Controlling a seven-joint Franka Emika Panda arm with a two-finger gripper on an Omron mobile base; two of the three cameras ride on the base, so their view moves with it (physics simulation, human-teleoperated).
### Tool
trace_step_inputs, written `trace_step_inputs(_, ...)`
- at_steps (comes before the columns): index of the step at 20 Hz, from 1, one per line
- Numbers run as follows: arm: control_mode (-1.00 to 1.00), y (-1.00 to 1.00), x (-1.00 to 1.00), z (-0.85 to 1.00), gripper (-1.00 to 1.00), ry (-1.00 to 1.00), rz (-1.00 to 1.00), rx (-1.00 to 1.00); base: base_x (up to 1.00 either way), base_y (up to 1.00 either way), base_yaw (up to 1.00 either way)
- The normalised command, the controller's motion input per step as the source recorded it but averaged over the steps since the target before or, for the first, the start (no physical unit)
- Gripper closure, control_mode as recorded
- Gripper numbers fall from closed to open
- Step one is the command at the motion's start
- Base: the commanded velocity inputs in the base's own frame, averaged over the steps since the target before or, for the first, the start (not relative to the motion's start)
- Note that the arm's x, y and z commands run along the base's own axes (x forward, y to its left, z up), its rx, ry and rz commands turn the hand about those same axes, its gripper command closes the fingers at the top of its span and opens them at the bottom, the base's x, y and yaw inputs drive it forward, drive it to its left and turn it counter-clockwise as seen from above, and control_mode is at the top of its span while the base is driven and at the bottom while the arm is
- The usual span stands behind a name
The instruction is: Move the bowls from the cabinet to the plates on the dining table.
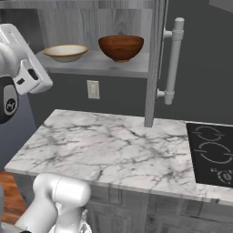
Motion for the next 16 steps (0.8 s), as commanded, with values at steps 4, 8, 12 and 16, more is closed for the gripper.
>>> trace_step_inputs(4, -1.0, -0.12, 0.06, -0.17, -1.0, -0.06, -0.16, 0.08, 0.0, 0.0, 0.0)
trace_step_inputs(8, -1.0, -0.23, 0.06, -0.01, -1.0, 0.04, -0.11, 0.1, 0.0, 0.0, 0.0)
trace_step_inputs(12, -1.0, -0.23, 0.13, 0.01, -1.0, 0.09, 0.02, 0.09, 0.0, 0.0, 0.0)
trace_step_inputs(16, -1.0, 0.08, -0.02, 0.0, -1.0, 0.0, 0.02, 0.0, 0.0, 0.0, 0.0)
